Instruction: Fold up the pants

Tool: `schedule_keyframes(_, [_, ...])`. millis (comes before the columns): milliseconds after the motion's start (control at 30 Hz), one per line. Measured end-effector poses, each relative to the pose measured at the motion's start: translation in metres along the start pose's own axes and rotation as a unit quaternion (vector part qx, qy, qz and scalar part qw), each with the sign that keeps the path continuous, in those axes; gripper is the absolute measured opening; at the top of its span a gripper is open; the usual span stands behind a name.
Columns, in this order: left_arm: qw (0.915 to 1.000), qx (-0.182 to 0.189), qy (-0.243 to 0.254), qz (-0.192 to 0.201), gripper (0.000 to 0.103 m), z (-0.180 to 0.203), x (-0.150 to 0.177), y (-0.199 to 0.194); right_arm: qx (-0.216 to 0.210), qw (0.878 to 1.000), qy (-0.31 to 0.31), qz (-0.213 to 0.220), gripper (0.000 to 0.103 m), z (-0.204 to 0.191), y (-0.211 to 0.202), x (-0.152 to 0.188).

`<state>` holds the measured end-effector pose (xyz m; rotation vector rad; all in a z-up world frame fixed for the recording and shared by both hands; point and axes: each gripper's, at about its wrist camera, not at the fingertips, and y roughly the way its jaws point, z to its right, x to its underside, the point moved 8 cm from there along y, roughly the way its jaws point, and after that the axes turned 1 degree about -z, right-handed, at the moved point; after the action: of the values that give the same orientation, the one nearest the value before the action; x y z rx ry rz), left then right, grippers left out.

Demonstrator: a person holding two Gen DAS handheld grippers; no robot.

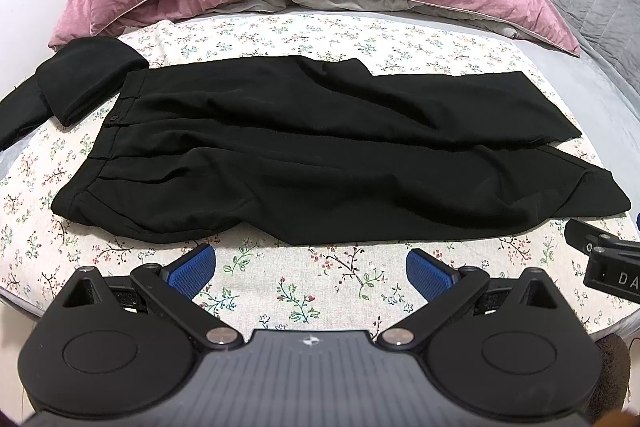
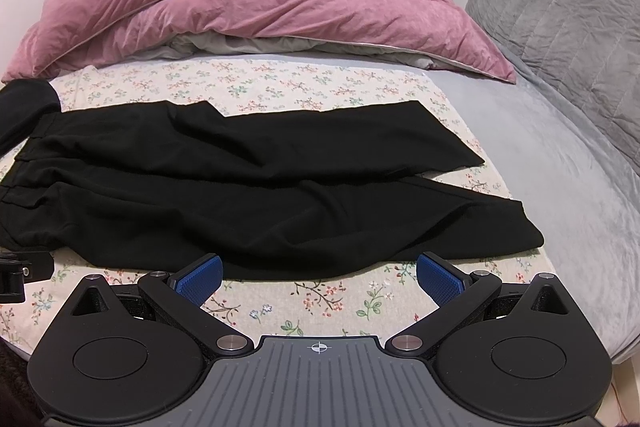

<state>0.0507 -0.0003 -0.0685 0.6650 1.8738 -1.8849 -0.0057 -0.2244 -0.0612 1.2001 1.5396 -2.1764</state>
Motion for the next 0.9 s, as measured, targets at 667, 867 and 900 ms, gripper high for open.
schedule_keyframes(667, [0.991,0.013,-0.134,0.003,0.103,-0.101,0.002,0.054,0.018,0.998,0.048,-0.023,0.103,0.077,0.047,0.012])
schedule_keyframes(867, [0.9795,0.012,-0.2,-0.021,0.103,-0.157,0.01,0.085,-0.012,0.989,0.133,-0.061,0.101,0.128,0.076,0.023])
schedule_keyframes(900, [0.9779,0.013,-0.207,-0.023,0.103,-0.164,0.01,0.09,-0.006,0.988,0.138,-0.063,0.101,0.137,0.081,0.022])
